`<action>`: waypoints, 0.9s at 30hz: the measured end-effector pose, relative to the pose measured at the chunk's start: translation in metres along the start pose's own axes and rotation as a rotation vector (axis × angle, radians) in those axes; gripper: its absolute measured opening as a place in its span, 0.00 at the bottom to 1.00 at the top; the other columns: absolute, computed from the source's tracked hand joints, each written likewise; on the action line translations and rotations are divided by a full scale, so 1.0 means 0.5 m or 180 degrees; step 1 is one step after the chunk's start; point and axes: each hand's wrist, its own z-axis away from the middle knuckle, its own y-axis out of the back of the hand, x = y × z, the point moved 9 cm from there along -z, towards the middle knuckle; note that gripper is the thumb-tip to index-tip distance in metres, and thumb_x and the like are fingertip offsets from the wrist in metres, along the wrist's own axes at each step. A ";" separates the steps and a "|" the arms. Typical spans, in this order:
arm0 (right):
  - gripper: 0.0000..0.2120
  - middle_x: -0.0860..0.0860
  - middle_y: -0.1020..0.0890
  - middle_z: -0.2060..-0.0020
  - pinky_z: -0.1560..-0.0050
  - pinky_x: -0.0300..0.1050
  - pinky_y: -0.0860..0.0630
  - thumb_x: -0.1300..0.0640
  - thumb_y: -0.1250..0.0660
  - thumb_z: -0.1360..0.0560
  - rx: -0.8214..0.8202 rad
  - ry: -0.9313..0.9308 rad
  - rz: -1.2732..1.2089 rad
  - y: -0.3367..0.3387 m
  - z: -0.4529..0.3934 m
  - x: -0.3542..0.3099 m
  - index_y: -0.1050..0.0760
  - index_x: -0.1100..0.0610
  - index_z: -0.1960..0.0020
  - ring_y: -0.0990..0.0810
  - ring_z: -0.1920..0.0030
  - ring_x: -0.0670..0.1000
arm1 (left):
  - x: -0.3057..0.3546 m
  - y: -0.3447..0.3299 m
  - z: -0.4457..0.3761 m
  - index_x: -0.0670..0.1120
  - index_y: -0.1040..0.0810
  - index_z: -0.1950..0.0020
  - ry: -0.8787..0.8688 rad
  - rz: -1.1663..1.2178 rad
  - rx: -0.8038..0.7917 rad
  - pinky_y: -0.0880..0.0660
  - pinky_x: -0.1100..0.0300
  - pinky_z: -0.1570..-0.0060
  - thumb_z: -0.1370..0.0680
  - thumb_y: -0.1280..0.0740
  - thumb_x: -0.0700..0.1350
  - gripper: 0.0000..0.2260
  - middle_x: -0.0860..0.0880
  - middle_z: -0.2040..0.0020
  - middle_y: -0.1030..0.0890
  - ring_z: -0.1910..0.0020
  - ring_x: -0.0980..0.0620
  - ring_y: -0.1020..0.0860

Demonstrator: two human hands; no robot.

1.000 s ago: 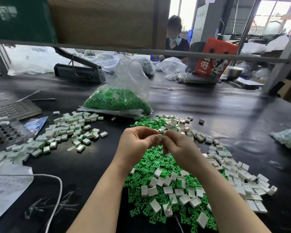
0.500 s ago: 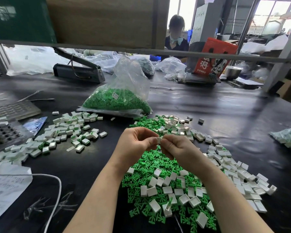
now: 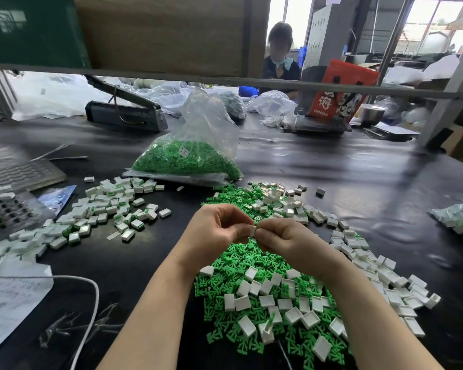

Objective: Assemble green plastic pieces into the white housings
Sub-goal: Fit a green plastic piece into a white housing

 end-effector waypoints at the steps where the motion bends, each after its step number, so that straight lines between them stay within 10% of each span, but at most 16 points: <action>1: 0.12 0.51 0.28 0.68 0.63 0.49 0.33 0.55 0.38 0.19 0.0049 0.0016 -0.0015 0.004 -0.001 -0.001 0.26 0.58 0.60 0.32 0.66 0.49 | -0.001 -0.001 -0.001 0.40 0.17 0.54 0.0011 0.0057 0.0013 0.23 0.67 0.61 0.26 0.28 0.34 0.03 0.47 0.63 0.15 0.64 0.54 0.17; 7: 0.12 0.42 0.28 0.71 0.65 0.47 0.33 0.54 0.37 0.19 0.0235 -0.0011 0.0084 0.019 -0.003 0.003 0.26 0.52 0.61 0.32 0.69 0.45 | -0.007 -0.015 -0.004 0.41 0.18 0.50 0.0035 0.0058 -0.0094 0.21 0.64 0.57 0.24 0.30 0.35 0.05 0.46 0.60 0.15 0.60 0.51 0.16; 14: 0.15 0.55 0.26 0.65 0.59 0.62 0.30 0.48 0.40 0.23 0.0233 -0.0030 -0.0258 0.011 -0.002 -0.007 0.25 0.59 0.57 0.30 0.63 0.54 | -0.005 -0.008 -0.001 0.45 0.17 0.54 0.0059 0.0197 0.0014 0.22 0.64 0.59 0.24 0.30 0.36 0.05 0.42 0.60 0.15 0.61 0.49 0.17; 27: 0.15 0.49 0.28 0.72 0.65 0.47 0.35 0.56 0.37 0.19 -0.0142 -0.0110 0.0159 0.009 0.010 0.000 0.25 0.55 0.65 0.33 0.70 0.49 | -0.007 -0.016 0.001 0.47 0.15 0.55 0.0002 -0.0248 -0.0081 0.21 0.61 0.60 0.25 0.29 0.34 0.08 0.47 0.63 0.15 0.63 0.53 0.18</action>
